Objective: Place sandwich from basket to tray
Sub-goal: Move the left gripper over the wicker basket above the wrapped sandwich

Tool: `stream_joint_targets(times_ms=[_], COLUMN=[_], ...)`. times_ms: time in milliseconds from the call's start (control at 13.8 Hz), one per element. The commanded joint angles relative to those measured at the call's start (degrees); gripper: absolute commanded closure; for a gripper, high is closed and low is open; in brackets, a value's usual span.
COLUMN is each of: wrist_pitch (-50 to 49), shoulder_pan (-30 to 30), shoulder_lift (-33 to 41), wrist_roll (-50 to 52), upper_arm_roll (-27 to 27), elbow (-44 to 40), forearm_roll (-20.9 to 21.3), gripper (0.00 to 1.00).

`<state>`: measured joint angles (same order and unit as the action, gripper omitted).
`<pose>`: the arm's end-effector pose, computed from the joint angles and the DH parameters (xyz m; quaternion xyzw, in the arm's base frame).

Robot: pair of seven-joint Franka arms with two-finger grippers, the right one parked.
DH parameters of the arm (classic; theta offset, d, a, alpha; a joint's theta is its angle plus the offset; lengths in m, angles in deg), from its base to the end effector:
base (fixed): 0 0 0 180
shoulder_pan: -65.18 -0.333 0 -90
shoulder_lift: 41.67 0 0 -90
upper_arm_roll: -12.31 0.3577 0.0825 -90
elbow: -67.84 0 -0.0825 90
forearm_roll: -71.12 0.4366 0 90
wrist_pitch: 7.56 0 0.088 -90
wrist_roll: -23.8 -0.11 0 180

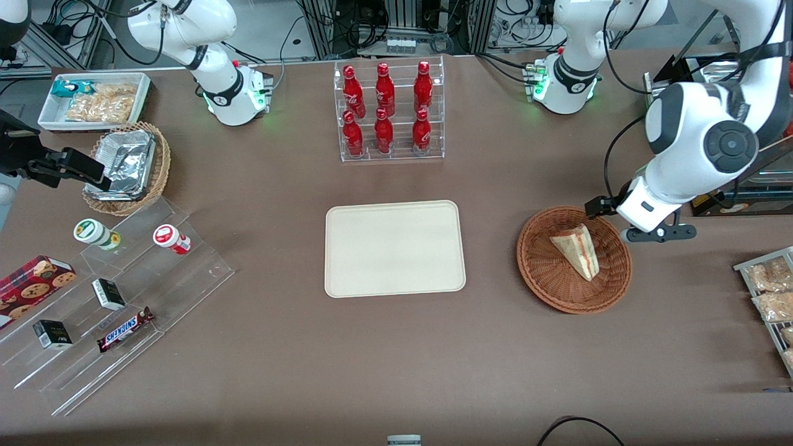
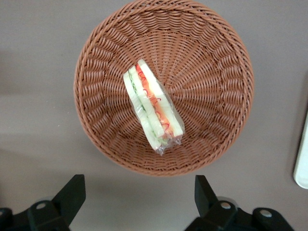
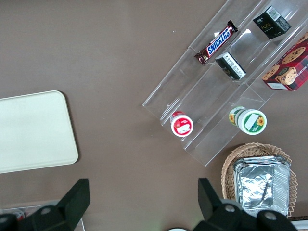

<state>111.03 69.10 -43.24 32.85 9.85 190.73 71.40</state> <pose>0.5717 -0.0636 0.3909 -0.9984 -0.0220 0.0505 0.0084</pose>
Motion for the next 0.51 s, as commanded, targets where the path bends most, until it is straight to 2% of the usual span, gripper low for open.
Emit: stream_joint_targets(times_ms=[0,435], wrist_pitch=[6.63,9.72], shoulder_pan=[0.21,2.14], shoulder_lift=[0.86,-1.5], wrist_roll=[3.42,20.46], upper_arm_roll=[-0.18,-0.45], elbow=[4.97,5.43], forearm_roll=[0.61,0.61], gripper=[0.0,0.0])
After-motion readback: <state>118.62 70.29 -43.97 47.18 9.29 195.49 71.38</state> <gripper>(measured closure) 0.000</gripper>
